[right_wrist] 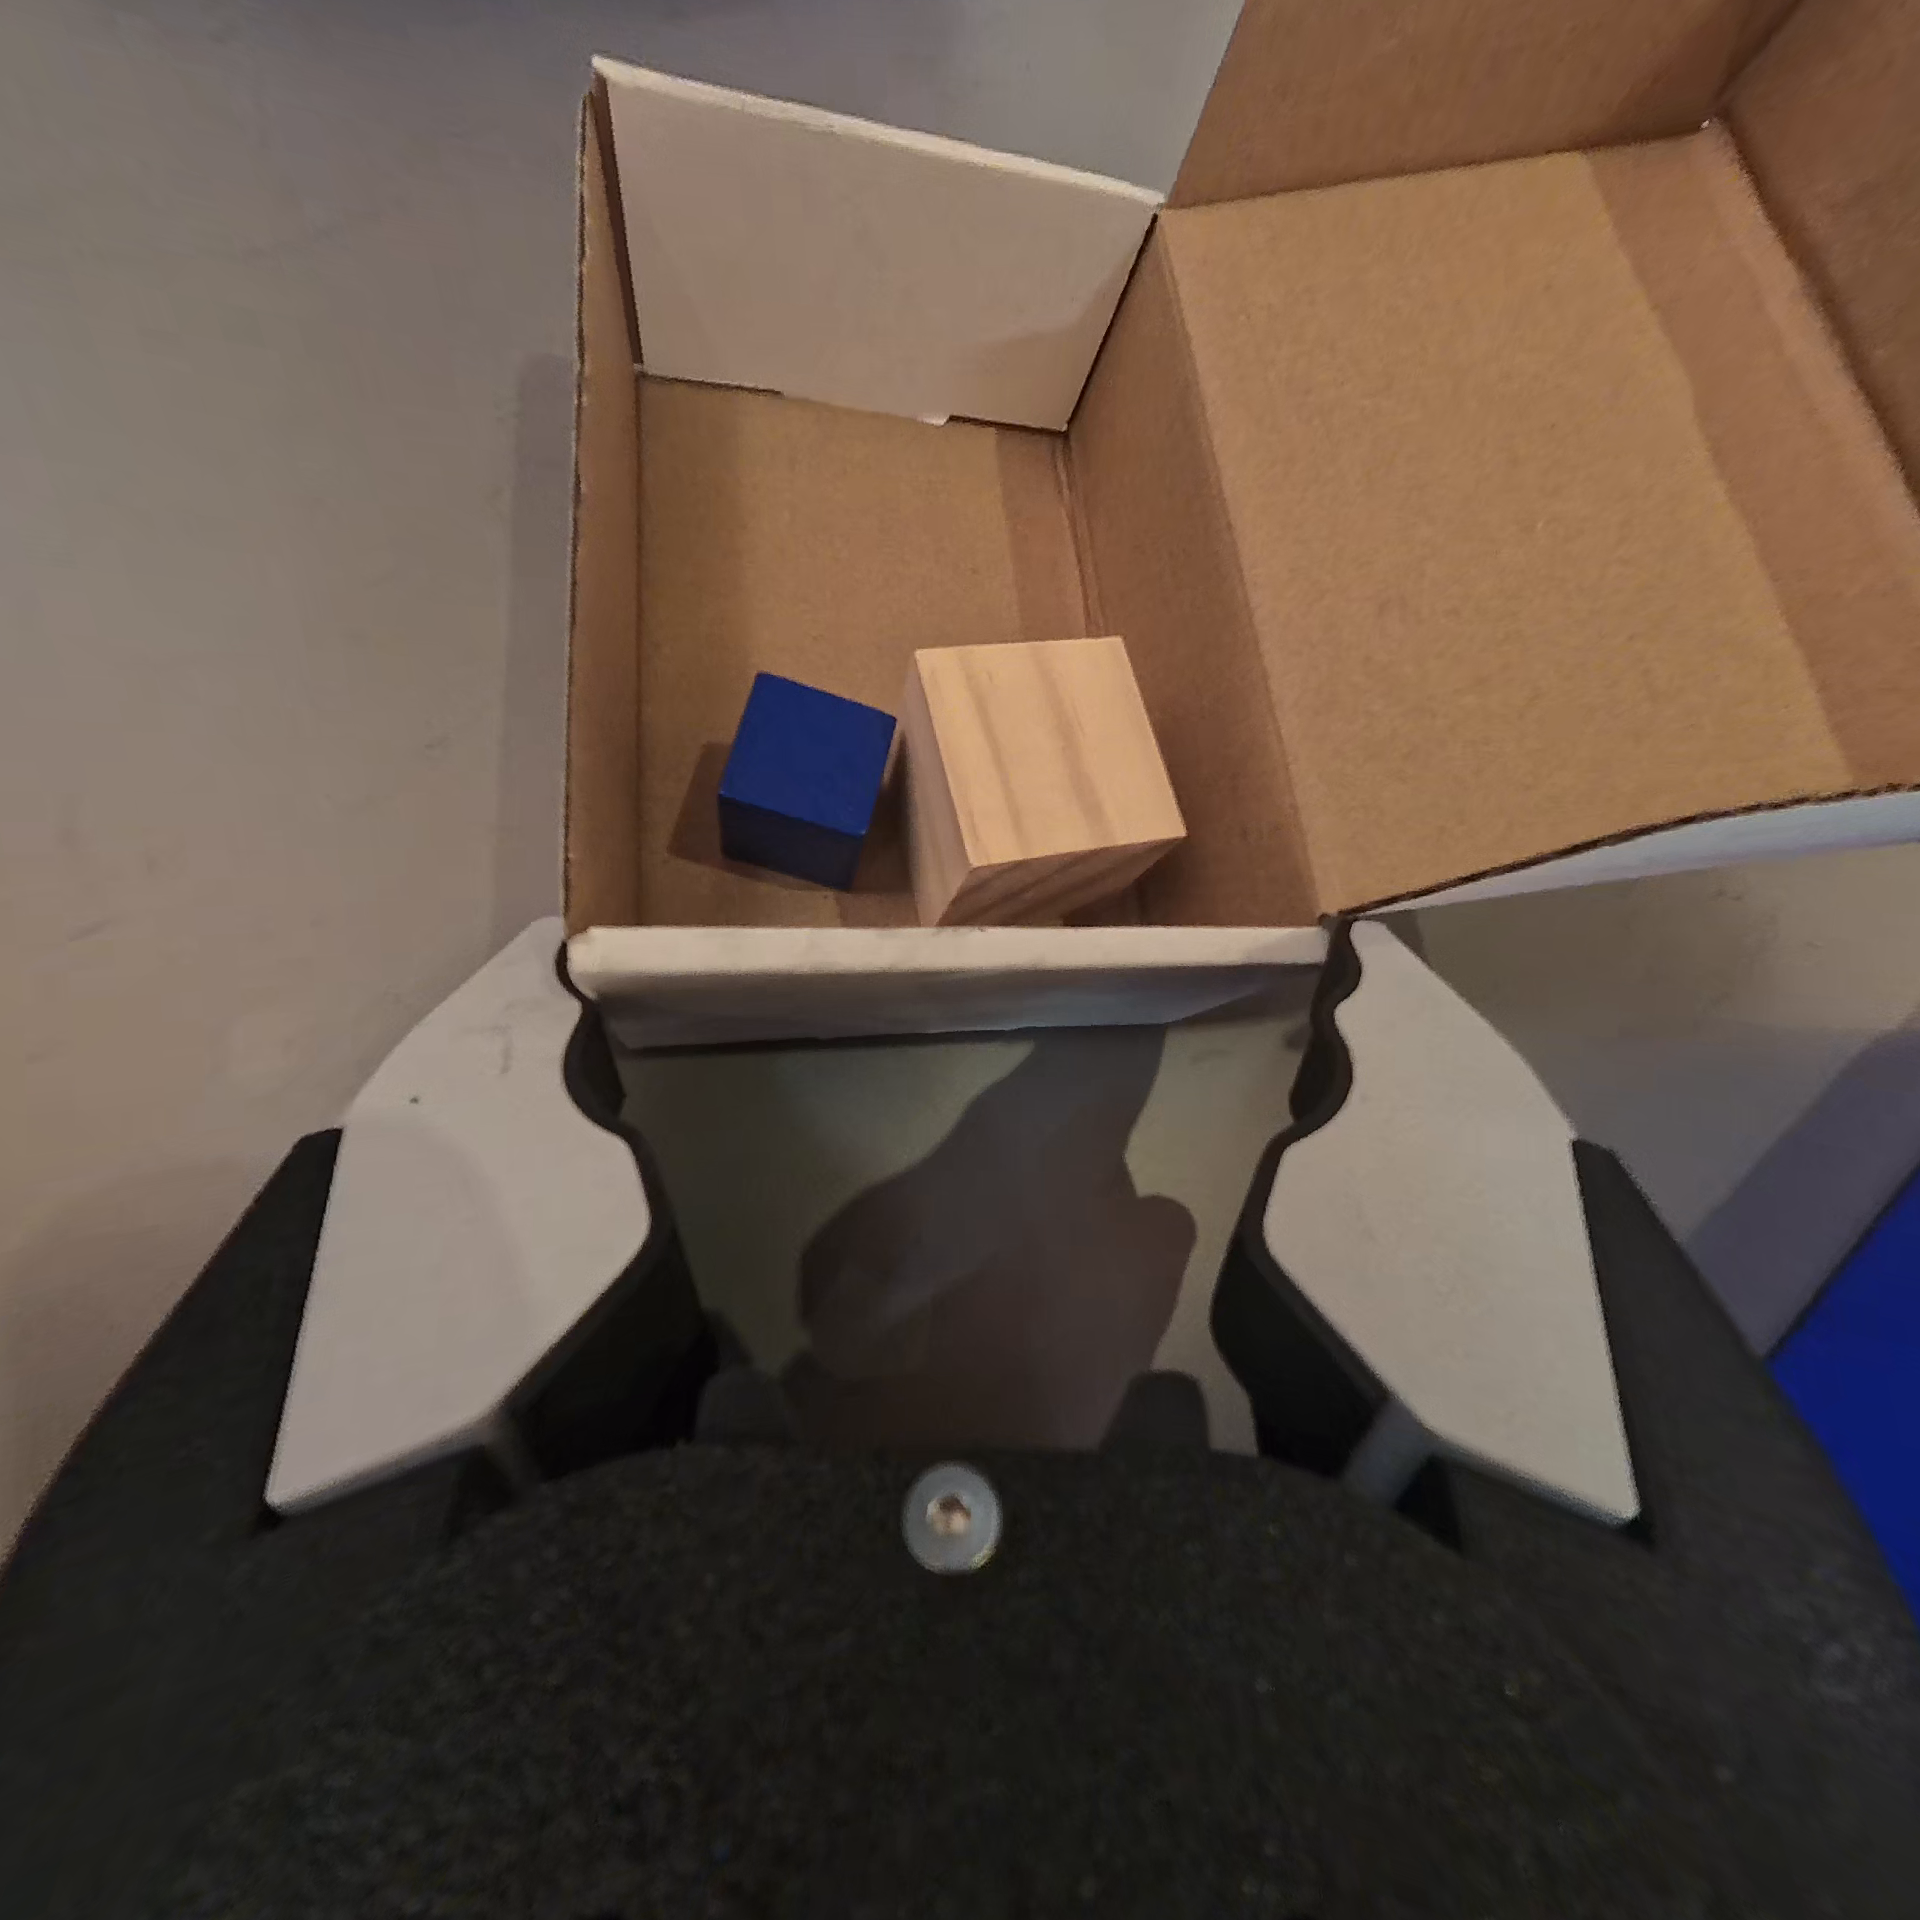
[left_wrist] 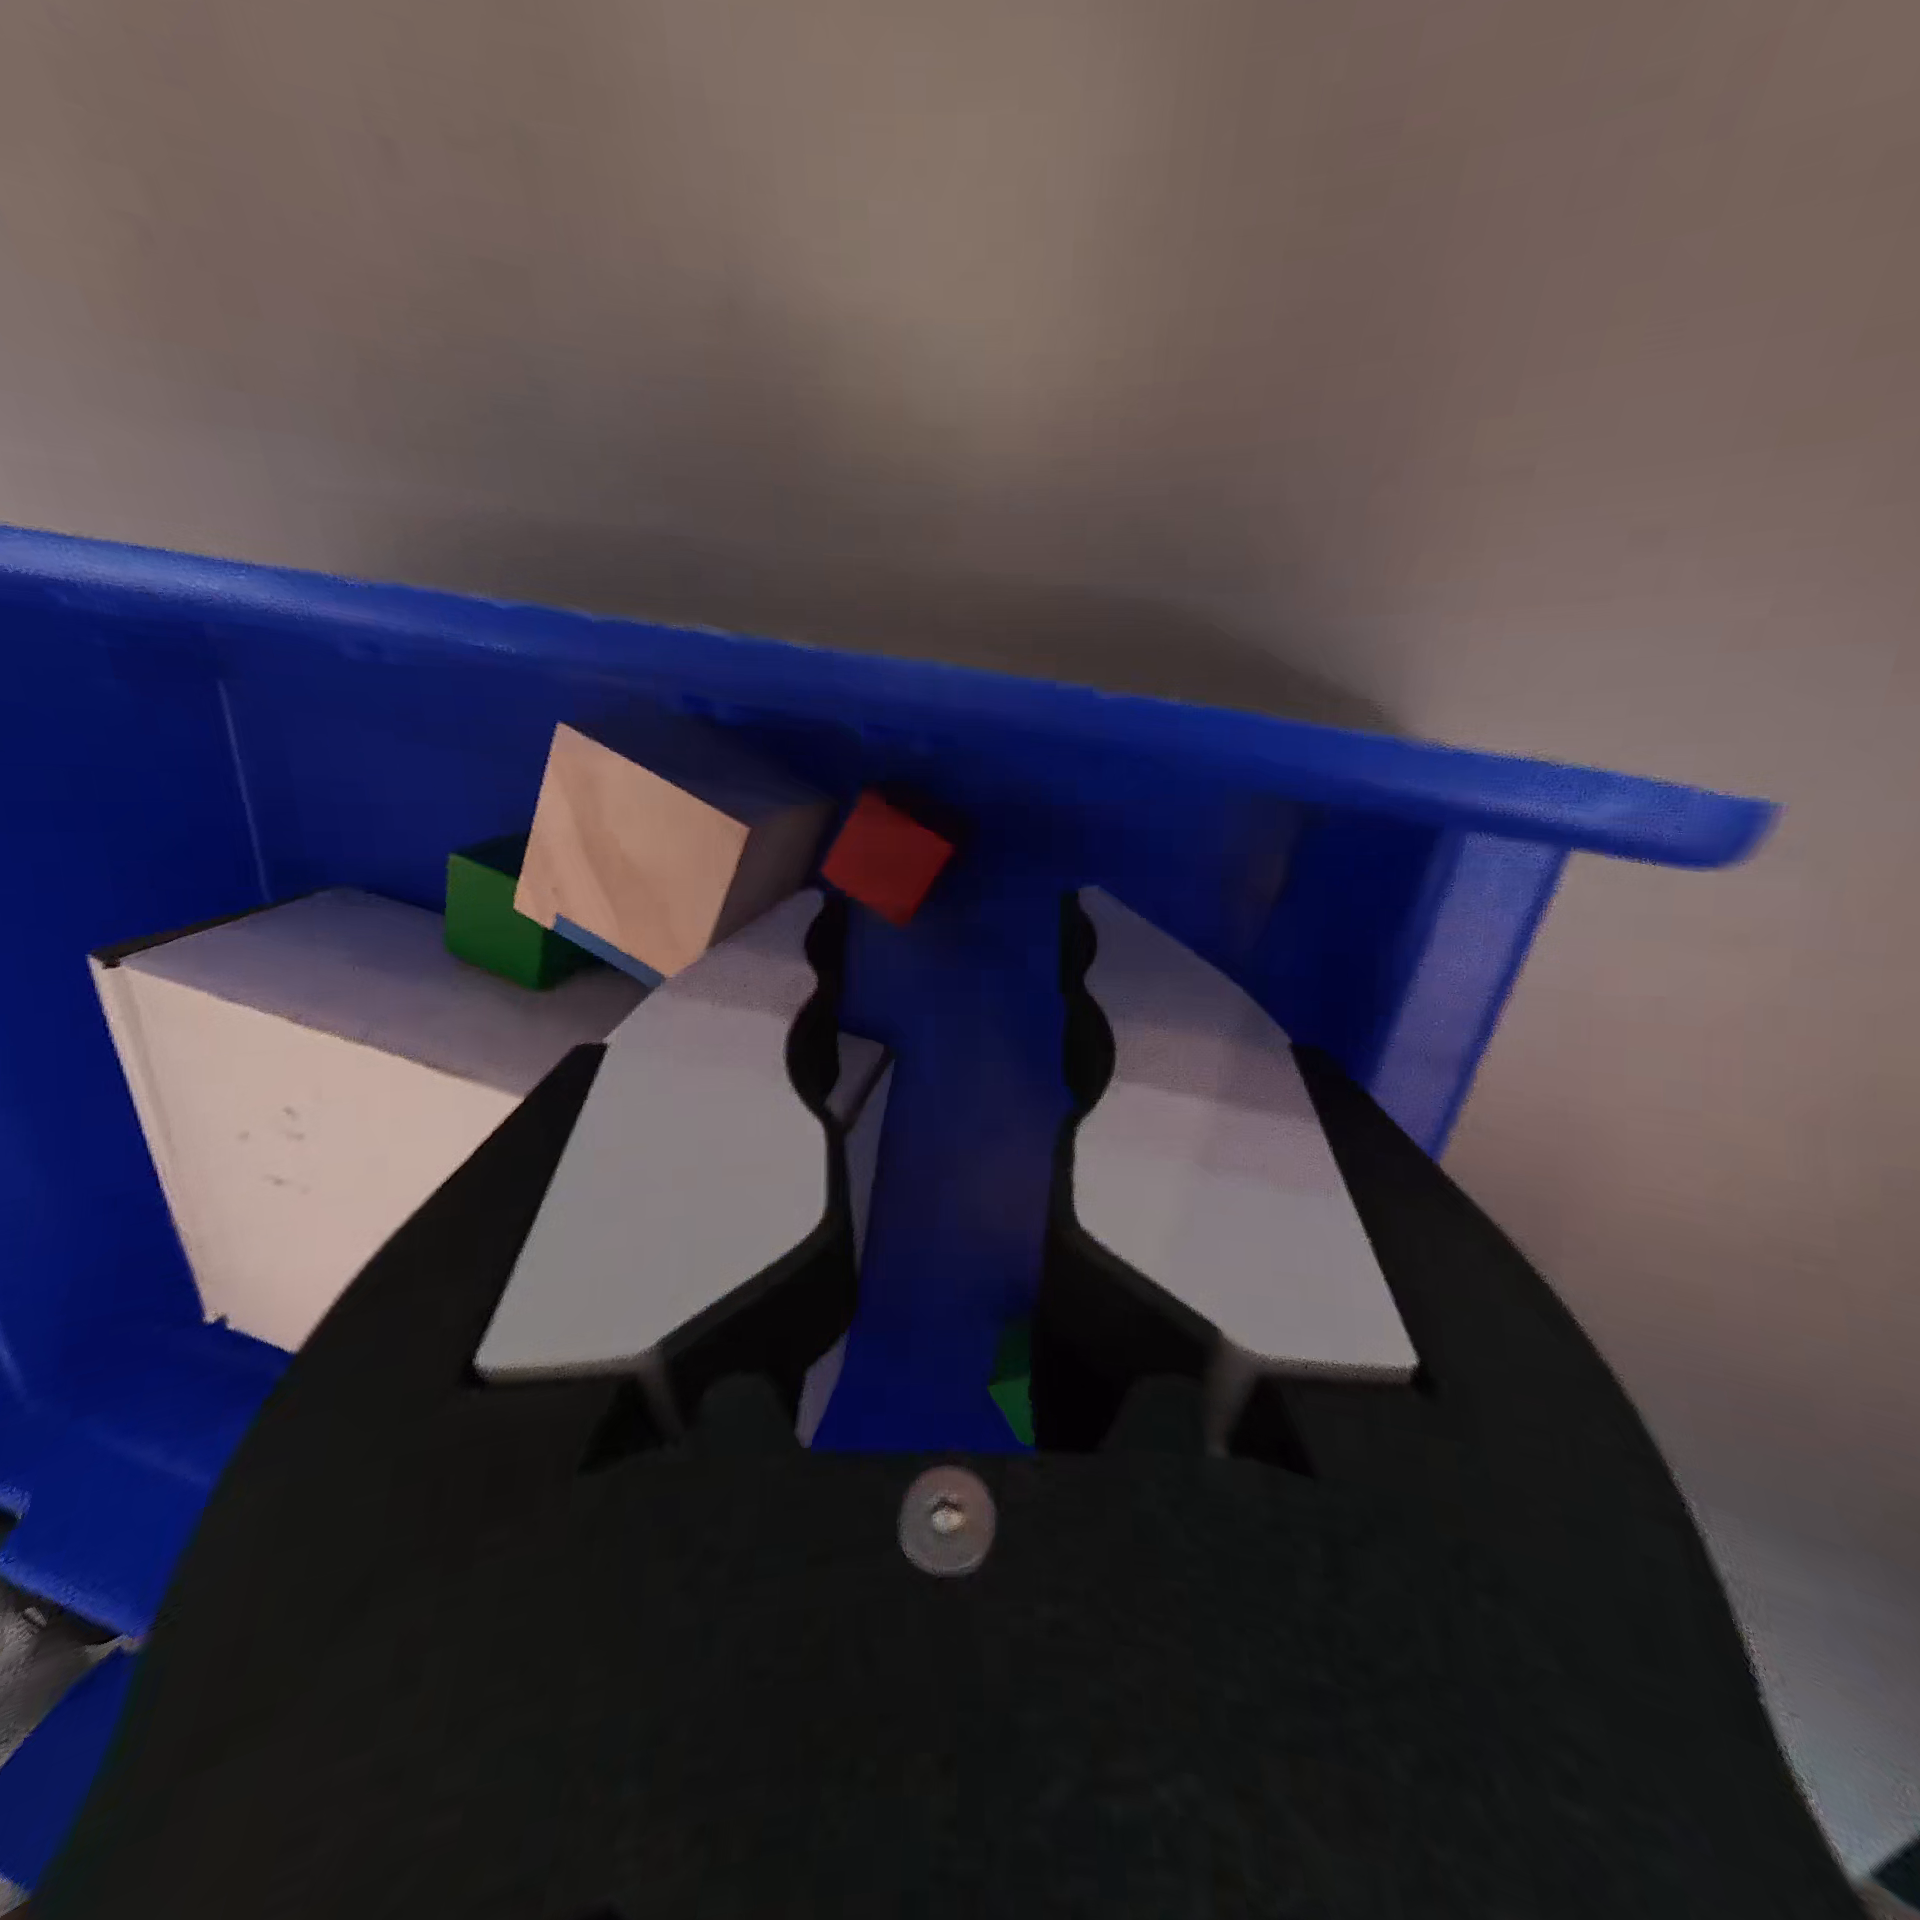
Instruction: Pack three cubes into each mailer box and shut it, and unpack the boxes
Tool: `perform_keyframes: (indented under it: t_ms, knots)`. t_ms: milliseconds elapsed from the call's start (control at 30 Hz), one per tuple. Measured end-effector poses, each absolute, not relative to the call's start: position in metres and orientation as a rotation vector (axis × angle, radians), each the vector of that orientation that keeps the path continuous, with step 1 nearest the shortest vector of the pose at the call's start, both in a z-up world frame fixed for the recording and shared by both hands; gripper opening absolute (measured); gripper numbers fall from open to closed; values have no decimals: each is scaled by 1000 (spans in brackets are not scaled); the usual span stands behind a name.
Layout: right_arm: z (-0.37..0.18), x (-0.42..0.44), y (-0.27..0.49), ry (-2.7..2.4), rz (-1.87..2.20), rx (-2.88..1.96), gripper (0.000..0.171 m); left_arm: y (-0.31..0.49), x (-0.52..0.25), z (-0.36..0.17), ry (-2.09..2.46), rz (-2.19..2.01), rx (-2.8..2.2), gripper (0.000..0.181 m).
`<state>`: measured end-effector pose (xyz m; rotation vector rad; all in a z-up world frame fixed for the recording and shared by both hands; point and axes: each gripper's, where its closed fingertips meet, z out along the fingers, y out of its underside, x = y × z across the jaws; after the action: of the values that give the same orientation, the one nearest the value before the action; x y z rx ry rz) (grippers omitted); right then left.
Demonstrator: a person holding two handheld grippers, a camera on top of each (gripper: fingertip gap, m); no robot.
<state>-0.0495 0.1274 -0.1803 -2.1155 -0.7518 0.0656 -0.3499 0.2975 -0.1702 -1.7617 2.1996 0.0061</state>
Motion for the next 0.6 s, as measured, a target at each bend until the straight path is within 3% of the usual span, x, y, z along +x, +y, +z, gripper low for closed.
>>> perform_keyframes:
  t_ms: [233,333,600]
  knots:
    - [-180,-50,128,-751,64,-2115,127,307,-336,-180,2229,2,-1730,42]
    - [-180,-50,127,-751,66,-2116,127,313,-339,-183,2245,126,-1684,32]
    - [-181,-50,127,-751,71,-2116,127,317,-345,-177,2171,191,-1678,40]
